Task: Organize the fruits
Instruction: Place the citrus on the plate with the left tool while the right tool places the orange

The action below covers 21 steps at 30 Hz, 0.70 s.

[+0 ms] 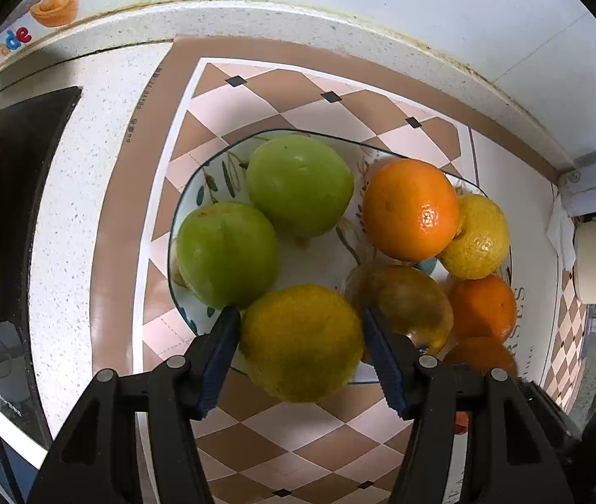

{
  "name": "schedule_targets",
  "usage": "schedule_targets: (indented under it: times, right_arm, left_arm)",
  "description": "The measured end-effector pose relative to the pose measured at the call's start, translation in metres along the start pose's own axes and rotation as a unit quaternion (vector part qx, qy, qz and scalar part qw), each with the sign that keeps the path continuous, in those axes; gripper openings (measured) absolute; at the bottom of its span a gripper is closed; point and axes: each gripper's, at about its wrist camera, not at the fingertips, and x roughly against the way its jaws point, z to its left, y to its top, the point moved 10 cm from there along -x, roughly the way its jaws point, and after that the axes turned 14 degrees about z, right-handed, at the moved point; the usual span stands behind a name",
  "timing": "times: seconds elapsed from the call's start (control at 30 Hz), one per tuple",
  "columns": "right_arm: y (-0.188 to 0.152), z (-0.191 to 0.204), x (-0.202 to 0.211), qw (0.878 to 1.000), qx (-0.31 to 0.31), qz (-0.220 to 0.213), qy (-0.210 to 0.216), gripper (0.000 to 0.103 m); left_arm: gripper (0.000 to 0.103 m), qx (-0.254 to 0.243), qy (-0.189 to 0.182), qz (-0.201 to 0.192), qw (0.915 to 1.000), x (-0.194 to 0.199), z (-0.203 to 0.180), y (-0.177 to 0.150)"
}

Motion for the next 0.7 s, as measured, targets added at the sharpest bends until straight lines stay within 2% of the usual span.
schedule_targets:
  times: [0.1, 0.23, 0.37, 0.53, 0.6, 0.63, 0.7]
  right_arm:
    - [0.009, 0.006, 0.02, 1.0, -0.002, -0.026, 0.01, 0.057]
    - [0.031, 0.011, 0.031, 0.999, 0.001, -0.035, 0.003, 0.057]
    - [0.049, 0.015, 0.02, 1.0, 0.01, -0.011, -0.011, 0.057]
    - [0.049, 0.008, 0.003, 0.999, 0.004, 0.013, -0.03, 0.059]
    - [0.047, 0.006, 0.001, 1.0, 0.001, 0.01, -0.029, 0.062]
    - [0.046, 0.007, 0.002, 1.0, 0.001, 0.007, -0.029, 0.062]
    - [0.045, 0.006, 0.002, 0.999, 0.002, 0.003, -0.032, 0.062]
  left_arm:
    - [0.061, 0.009, -0.008, -0.002, 0.9999, 0.001, 0.002, 0.002]
    - [0.065, 0.016, -0.021, -0.008, 0.9996, 0.009, 0.005, 0.003]
    - [0.071, 0.019, -0.024, -0.017, 0.9994, 0.018, 0.009, 0.0]
    - [0.071, 0.02, -0.015, -0.017, 0.9995, 0.019, 0.013, -0.004]
    - [0.076, 0.018, -0.007, -0.015, 0.9997, 0.019, 0.015, -0.006]
    - [0.082, 0.017, -0.004, -0.015, 0.9997, 0.018, 0.016, -0.007]
    - [0.084, 0.016, 0.0, -0.017, 0.9997, 0.018, 0.017, -0.008]
